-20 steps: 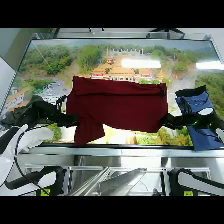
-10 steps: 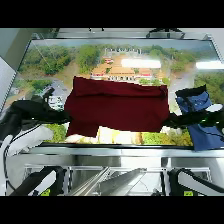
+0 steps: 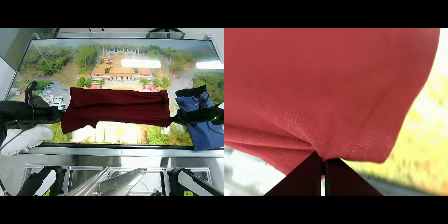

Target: Fold the shirts.

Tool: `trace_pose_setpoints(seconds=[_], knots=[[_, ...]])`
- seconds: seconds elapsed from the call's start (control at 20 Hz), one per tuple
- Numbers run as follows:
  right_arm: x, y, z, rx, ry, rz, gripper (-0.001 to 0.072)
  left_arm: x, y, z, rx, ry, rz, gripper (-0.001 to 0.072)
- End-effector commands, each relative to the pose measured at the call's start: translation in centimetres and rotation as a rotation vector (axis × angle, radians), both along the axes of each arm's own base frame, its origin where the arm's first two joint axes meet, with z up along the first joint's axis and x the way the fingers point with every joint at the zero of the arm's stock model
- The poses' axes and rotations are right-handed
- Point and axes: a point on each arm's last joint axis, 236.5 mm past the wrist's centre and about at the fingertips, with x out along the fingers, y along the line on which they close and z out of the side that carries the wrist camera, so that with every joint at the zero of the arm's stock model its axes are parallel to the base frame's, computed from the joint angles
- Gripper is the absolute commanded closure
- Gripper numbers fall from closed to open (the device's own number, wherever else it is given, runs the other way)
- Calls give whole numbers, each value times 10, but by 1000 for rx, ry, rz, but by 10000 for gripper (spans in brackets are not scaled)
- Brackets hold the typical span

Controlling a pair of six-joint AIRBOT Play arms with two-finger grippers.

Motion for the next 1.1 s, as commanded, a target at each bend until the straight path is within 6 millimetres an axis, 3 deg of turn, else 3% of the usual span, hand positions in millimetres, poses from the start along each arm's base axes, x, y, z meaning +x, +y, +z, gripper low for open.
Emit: trace_pose_setpoints(seconds=[0.0,0.2,0.3,0.4,0.55,0.65,0.85,0.9,0.95,1.0,1.05], knots=[[55,-2,21,-50,-164,-32,690,53,-10,13,20,-54,-68,691],[123,4,20,-89,-278,-43,690,132,-23,-3,21,-53,-116,690],[145,6,0,-94,-266,-36,690,165,-23,-21,19,-41,-120,690],[156,8,-31,-81,-207,-27,690,185,-22,-49,14,-2,-119,690],[160,8,-75,-70,-135,-4,690,199,-22,-91,0,74,-133,690],[159,7,-89,-69,-110,0,690,200,-26,-112,-10,124,-156,690],[169,4,-77,-91,-166,33,689,201,-36,-127,-23,177,-210,689],[171,3,-72,-88,-171,39,661,201,-39,-126,-22,178,-223,688],[173,3,-68,-87,-177,46,481,204,-38,-123,-21,170,-223,684],[173,1,-63,-95,-183,68,383,208,-37,-117,-18,154,-223,437],[172,-7,-61,-123,-178,94,384,216,-36,-109,-16,131,-207,4]])
